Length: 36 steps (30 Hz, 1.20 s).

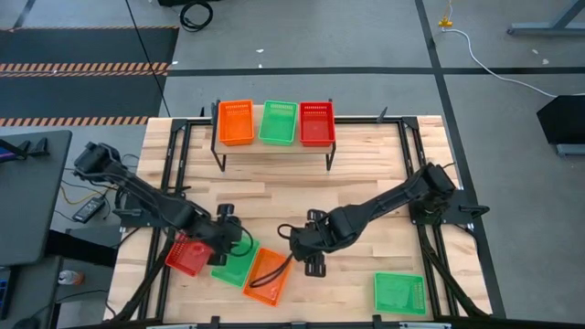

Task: Stack baskets on shelf by color
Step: Stack the left green bin on the green bin on the shelf

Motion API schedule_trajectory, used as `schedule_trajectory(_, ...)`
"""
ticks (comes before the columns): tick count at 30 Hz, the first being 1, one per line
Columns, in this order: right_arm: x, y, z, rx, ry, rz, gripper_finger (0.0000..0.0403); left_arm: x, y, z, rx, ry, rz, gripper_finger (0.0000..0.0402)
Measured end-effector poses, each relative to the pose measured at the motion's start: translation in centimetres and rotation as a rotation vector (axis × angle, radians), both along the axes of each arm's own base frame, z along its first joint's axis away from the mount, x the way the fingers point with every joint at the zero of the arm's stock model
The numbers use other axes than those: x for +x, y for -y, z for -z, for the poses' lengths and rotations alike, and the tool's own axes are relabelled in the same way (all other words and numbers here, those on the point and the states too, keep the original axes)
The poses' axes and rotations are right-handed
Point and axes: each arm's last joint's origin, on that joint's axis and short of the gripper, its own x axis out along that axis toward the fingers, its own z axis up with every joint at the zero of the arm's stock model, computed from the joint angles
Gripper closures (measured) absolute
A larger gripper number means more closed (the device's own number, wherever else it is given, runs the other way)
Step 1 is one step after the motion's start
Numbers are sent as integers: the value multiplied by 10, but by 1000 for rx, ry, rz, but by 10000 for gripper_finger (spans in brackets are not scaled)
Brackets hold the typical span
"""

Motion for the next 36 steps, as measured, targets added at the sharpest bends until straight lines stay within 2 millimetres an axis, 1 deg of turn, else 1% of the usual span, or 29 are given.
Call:
schedule_trajectory(4,-4,-9,0,-8,5,-16,184,7,-2,12,20,-52,14,208)
schedule_trajectory(10,-5,-13,0,-32,25,0,184,19,-10,30,118,-113,17,223)
schedule_trajectory(15,-5,-13,0,-25,26,21,184,35,-24,35,195,-44,-24,230)
schedule_trajectory(18,-5,-13,0,-25,26,22,184,45,-37,33,249,16,-83,230)
schedule_trajectory(21,-5,-13,0,-23,25,20,184,50,-54,31,306,40,-158,230)
schedule_trajectory(28,-5,-14,0,-23,25,19,184,54,-89,31,361,44,-403,230)
schedule_trajectory(31,-5,-14,-1,-29,28,20,184,52,-97,32,336,31,-493,230)
schedule_trajectory(36,-5,-13,-1,-58,42,32,184,41,-101,33,350,-13,-633,230)
